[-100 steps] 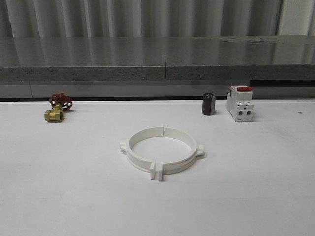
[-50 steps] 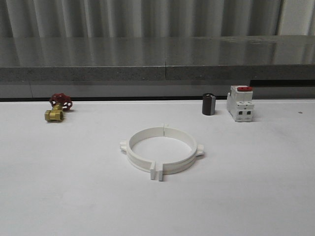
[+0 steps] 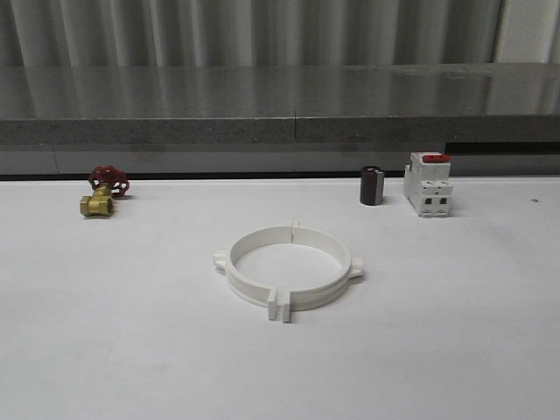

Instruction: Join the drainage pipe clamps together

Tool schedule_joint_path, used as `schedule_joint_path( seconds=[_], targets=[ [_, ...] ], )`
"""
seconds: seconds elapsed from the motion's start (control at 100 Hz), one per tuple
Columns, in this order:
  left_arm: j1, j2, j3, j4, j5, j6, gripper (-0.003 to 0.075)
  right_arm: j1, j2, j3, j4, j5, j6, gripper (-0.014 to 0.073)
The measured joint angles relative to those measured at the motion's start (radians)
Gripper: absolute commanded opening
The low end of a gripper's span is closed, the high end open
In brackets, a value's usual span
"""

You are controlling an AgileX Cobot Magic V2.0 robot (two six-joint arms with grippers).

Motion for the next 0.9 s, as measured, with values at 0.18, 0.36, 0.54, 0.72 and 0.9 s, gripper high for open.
schedule_joint_path(
  seconds=[0.18, 0.36, 0.54, 0.72, 0.9],
  targets=[
    [0.000, 0.000, 0.000, 0.000, 0.000, 0.000, -0.0020, 0.000, 0.000, 0.000, 0.000, -0.002, 0.000, -0.0067],
    [0.000, 0.000, 0.000, 0.000, 0.000, 0.000, -0.0020, 0.000, 0.000, 0.000, 0.000, -0.005, 0.000, -0.0067],
    [0.000, 0.000, 0.000, 0.000, 0.000, 0.000, -0.0020, 0.000, 0.000, 0.000, 0.000, -0.005, 0.000, -0.0067],
    [0.000, 0.000, 0.002, 0.000, -0.004, 0.000, -0.0020, 0.000, 0.000, 0.000, 0.000, -0.005, 0.000, -0.0067],
    [0.000, -0.018, 0.068, 0.039, -0.208, 0.000, -0.0020, 0.000, 0.000, 0.000, 0.002, -0.005, 0.000, -0.0067]
  ],
)
